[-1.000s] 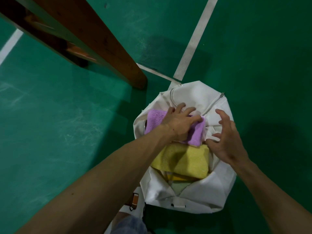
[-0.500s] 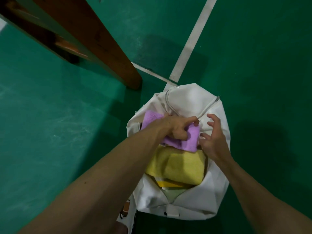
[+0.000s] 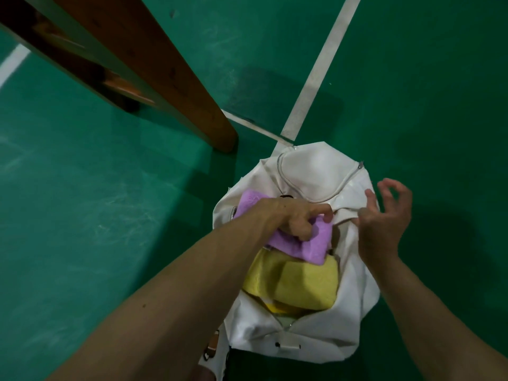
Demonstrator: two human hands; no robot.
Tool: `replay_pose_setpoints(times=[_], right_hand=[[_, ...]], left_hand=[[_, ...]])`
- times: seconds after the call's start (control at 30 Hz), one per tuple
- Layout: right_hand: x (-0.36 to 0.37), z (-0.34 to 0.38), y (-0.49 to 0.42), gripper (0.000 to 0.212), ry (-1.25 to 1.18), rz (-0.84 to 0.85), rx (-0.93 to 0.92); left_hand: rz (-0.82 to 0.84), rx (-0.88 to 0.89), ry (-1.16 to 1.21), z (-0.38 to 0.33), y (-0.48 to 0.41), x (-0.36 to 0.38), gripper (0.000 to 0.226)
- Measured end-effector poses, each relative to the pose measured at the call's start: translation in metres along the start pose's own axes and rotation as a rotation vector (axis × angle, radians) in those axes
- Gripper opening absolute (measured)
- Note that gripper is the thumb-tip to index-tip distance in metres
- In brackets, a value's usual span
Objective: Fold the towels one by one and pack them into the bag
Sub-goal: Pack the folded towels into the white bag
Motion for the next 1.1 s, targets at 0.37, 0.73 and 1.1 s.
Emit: replay_pose_setpoints(times=[0.37, 0.73, 1.1], right_hand=[[0.002, -0.007, 0.004, 0.049, -0.127, -0.061, 0.098], [0.017, -0.007, 0.012, 0.069, 0.072, 0.171, -0.017], [0.030, -0.005, 0.023, 0.060, 0.363, 0.427, -0.186]], left_hand=[[-0.045, -0.041, -0.056, 0.018, -0.023, 0.015, 0.074], [-0.235, -0.052, -0.196, 0.030, -0.037, 0.023, 0.077], [-0.468, 0.162, 0.113, 0.024, -0.017, 0.010, 0.081]])
Point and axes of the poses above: each hand's wrist, its own y-axis away from the middle knuckle, its own x-axis out of the palm, z = x × y, the point moved 5 cm from there along -y, towards the middle knuckle, and after that the axes turned 4 degrees about z, right-handed, at the moved point
